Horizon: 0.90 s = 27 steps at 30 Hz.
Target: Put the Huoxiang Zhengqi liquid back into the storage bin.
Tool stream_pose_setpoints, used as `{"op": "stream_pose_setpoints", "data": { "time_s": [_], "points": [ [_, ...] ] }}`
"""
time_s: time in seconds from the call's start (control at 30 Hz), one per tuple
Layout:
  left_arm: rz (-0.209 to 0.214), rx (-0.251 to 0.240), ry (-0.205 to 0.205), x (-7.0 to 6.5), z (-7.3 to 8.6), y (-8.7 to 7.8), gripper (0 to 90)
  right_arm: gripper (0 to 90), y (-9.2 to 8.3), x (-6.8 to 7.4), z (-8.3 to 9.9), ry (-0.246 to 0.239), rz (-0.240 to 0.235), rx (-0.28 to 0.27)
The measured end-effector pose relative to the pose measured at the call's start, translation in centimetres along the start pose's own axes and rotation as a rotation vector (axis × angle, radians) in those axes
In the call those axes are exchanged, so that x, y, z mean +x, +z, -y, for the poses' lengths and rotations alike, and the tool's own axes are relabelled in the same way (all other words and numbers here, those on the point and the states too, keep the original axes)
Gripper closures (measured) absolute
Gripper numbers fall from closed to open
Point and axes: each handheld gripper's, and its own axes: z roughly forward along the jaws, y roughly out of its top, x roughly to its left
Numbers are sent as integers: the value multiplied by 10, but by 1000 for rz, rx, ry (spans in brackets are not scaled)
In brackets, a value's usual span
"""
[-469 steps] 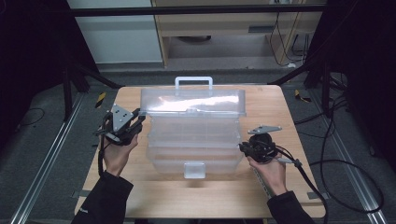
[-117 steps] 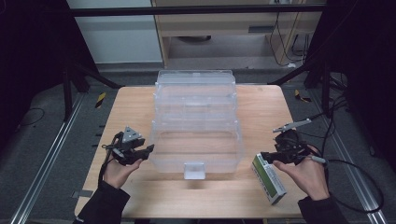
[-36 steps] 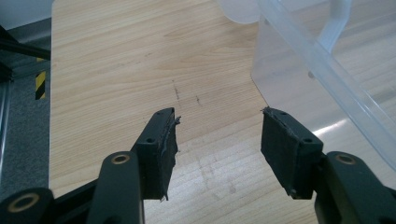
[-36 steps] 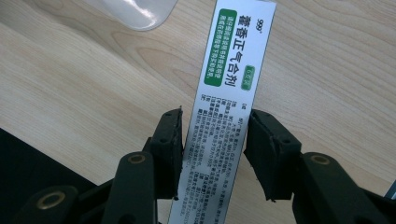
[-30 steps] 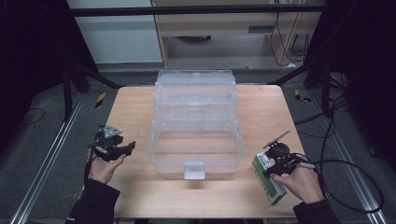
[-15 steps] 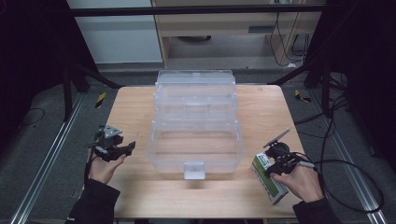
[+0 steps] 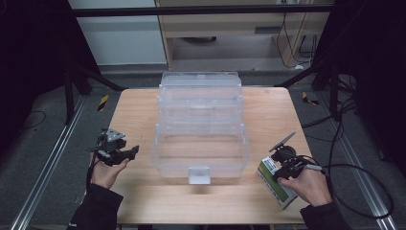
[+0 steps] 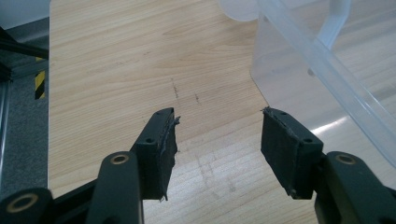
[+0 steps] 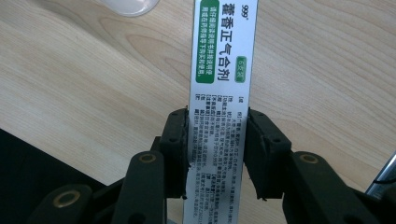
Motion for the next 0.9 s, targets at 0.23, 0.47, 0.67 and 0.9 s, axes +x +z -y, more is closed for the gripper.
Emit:
{"op": "stream_pose_setpoints", "data": {
  "time_s": [0.23,0.47,0.67,0.9],
  "points": [
    [1,1,1,0,0,0,442,625,0,0,0,5,-8,2],
    [1,2,1,0,0,0,442,638,0,-1,-1,15,-8,12],
    [3,6,3,0,0,1,441,641,-2,-4,0,22,-13,4],
    [4,6,3,-1,0,1,440,641,-18,-8,0,22,-6,-43]
  ]
}}
